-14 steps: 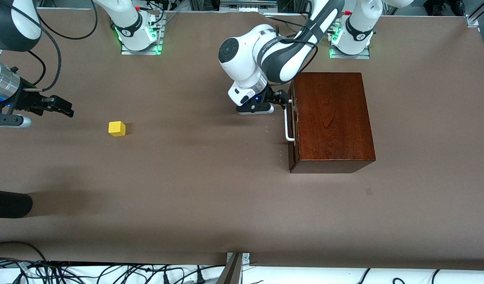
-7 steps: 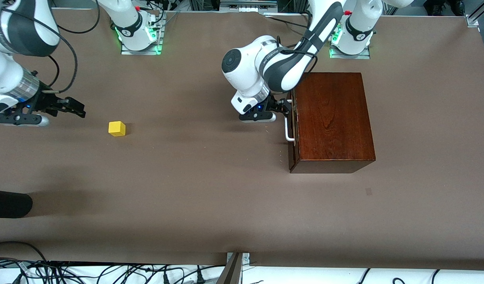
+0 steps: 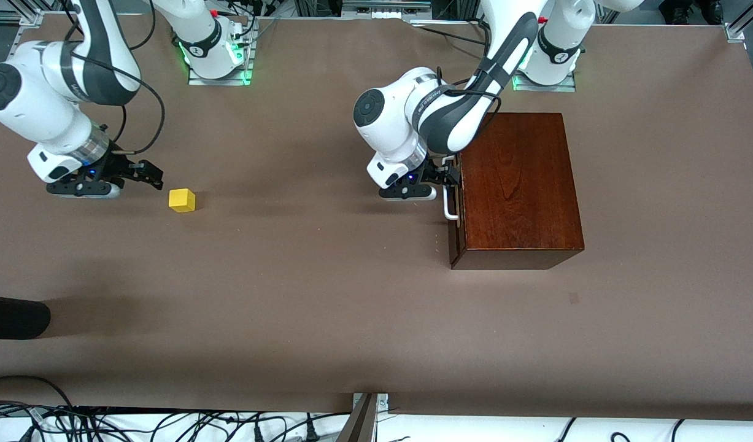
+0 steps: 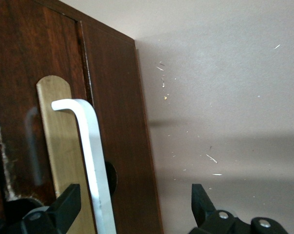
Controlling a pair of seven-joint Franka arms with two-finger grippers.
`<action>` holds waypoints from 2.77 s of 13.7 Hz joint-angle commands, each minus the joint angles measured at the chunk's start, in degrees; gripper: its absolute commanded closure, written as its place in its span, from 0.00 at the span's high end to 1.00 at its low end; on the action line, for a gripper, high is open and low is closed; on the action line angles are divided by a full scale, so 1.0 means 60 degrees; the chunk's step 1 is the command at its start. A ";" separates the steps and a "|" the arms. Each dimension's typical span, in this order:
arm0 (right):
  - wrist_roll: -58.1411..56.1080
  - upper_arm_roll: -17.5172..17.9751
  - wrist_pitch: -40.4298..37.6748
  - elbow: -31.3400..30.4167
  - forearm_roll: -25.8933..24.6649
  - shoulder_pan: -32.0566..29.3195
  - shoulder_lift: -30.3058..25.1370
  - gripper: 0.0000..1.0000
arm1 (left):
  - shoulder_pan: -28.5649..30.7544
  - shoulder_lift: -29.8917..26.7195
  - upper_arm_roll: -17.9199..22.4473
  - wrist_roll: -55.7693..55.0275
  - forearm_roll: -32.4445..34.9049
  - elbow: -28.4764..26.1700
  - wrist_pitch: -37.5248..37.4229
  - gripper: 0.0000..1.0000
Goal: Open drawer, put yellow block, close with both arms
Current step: 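Pull the drawer open with the left gripper while the right gripper grasps the cube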
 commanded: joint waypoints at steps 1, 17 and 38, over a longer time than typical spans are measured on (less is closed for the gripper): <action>-0.0777 0.0051 0.0973 -0.0683 0.0021 -0.0026 0.0034 1.00 | -0.0022 0.0124 0.0004 -0.0016 0.0052 -0.0010 0.0231 1.00; -0.2802 0.0037 0.4096 -0.1593 0.0021 -0.0056 0.2027 1.00 | -0.0242 0.0709 -0.0011 -0.0793 -0.0812 0.0618 0.1007 1.00; -0.2934 0.0446 0.5283 -0.1578 0.0109 -0.0056 0.3067 0.18 | -0.1340 0.1574 -0.0025 -0.1232 -0.1047 0.2289 0.1139 1.00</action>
